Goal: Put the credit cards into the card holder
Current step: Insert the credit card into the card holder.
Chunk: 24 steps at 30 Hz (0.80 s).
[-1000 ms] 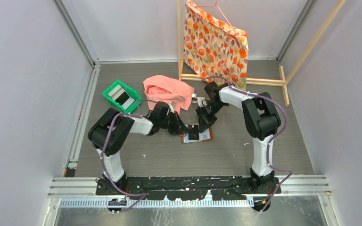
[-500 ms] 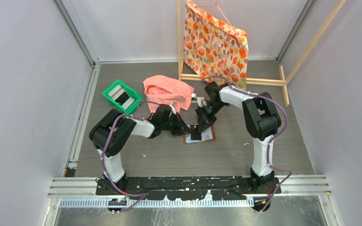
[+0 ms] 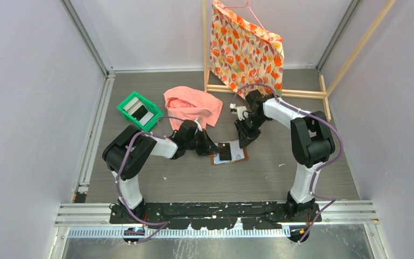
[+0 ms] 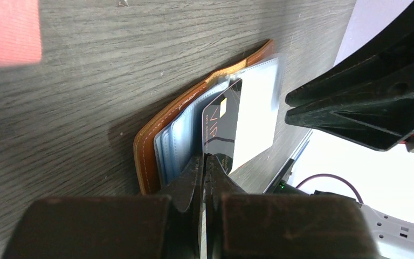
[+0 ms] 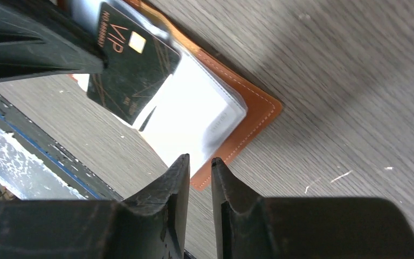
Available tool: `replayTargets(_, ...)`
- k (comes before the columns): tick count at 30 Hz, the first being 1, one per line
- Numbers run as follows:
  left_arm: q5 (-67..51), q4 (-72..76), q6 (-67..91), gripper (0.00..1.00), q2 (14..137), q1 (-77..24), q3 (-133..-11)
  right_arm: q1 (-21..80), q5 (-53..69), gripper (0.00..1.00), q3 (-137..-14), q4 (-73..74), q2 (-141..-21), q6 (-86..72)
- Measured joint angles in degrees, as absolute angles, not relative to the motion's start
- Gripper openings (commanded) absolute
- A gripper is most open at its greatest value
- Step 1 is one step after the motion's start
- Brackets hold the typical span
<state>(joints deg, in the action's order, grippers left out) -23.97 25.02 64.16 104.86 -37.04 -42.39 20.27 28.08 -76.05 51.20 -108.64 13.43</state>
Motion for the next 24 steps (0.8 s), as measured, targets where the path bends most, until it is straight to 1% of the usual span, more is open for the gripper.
replayTargets(9,-23.73,25.08,64.53,0.00,104.88,-37.21,-42.39,19.07,25.80,0.28,-75.29,51.59,-112.12,13.37)
replayTargets(17,-24.18,25.50,65.63,0.00,105.62,-37.45,-42.74,16.88,30.72,0.23,-76.05,53.23,-114.85,13.30)
replayTargets(24,-24.58,23.49,65.47,0.00,105.73,-37.52,-43.94,16.82,31.55,0.20,-76.07,53.84,-115.18,13.32)
